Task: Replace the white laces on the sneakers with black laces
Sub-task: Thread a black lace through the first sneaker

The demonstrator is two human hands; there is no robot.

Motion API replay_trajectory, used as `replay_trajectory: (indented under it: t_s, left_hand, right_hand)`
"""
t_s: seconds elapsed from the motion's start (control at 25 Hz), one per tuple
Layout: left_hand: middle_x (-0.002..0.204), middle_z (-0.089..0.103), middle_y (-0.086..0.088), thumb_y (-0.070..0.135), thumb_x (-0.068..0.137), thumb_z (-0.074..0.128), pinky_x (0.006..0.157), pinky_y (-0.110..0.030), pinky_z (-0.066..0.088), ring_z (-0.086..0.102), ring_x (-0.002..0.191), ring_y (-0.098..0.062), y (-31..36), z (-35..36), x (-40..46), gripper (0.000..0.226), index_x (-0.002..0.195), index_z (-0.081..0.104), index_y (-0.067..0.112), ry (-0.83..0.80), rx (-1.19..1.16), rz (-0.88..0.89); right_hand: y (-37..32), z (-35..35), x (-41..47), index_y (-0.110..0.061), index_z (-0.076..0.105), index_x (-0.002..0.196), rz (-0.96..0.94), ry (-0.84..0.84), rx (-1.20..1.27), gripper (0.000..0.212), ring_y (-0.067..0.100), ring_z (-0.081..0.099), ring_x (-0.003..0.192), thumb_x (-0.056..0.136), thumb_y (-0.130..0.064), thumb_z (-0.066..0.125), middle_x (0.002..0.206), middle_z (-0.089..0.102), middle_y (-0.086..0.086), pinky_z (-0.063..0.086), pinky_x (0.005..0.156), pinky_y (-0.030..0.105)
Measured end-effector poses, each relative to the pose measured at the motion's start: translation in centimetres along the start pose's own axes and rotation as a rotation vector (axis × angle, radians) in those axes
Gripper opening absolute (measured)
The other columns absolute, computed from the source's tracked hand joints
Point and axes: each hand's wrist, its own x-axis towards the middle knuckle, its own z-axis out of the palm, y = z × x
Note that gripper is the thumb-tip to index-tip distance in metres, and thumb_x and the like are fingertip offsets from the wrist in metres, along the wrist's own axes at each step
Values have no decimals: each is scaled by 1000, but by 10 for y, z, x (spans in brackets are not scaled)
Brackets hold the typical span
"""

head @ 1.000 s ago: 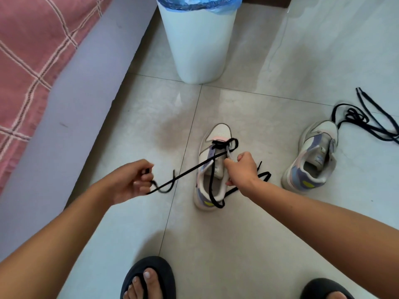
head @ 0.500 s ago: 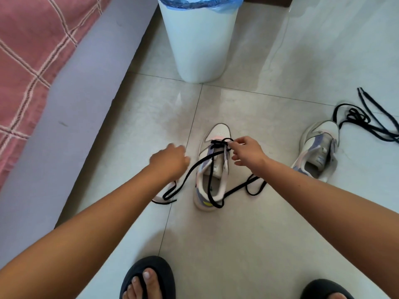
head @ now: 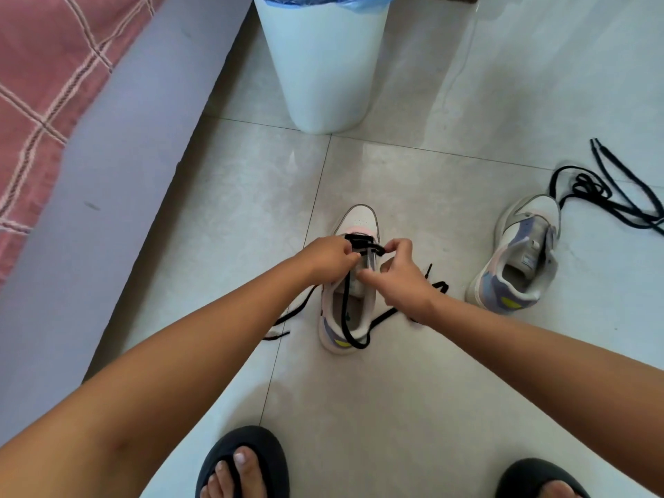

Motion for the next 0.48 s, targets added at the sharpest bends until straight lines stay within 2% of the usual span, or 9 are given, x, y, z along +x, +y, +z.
replay_trajectory:
  t_s: [0.08,0.16,0.32,0.4,0.48]
  left_hand:
    - [65,39,1,26,96,47,55,-27,27,36,60,-13,-7,-2,-3,34,65,42,16,-50,-256,4]
    - [68,39,-1,23,95,50,59,-24,29,35,64,-13,-18,-5,-10,30,68,44,14,-86,-452,3]
    - [82,57,-10,6,92,52,94,-34,46,55,80,-20,-43,-7,-31,25,67,57,9,-140,-1052,-61]
    - [86,64,-13,8,87,55,98,-40,48,61,86,-24,-55,-5,-44,26,63,65,11,-195,-1138,-57]
    - [88,65,-17,8,91,53,97,-41,49,62,90,-27,-62,-2,-53,31,64,68,12,-254,-1063,-35]
  right_hand:
    - [2,8,-1,-17,24,111,42,31,70,44,14,40,55,86,-13,59,74,42,3,38,48,26]
    - [2,12,1,-17,24,110,91,99,150,41,17,42,54,86,-11,57,75,44,6,42,48,29]
    - [5,7,3,-17,26,108,104,209,185,36,19,48,51,86,-13,55,77,49,7,52,60,37]
    - [5,5,1,-14,29,106,91,227,145,30,18,46,48,87,-13,53,75,46,6,50,55,34]
    - [5,8,-3,-13,31,102,54,217,75,24,19,44,46,88,-12,51,71,46,5,45,46,29]
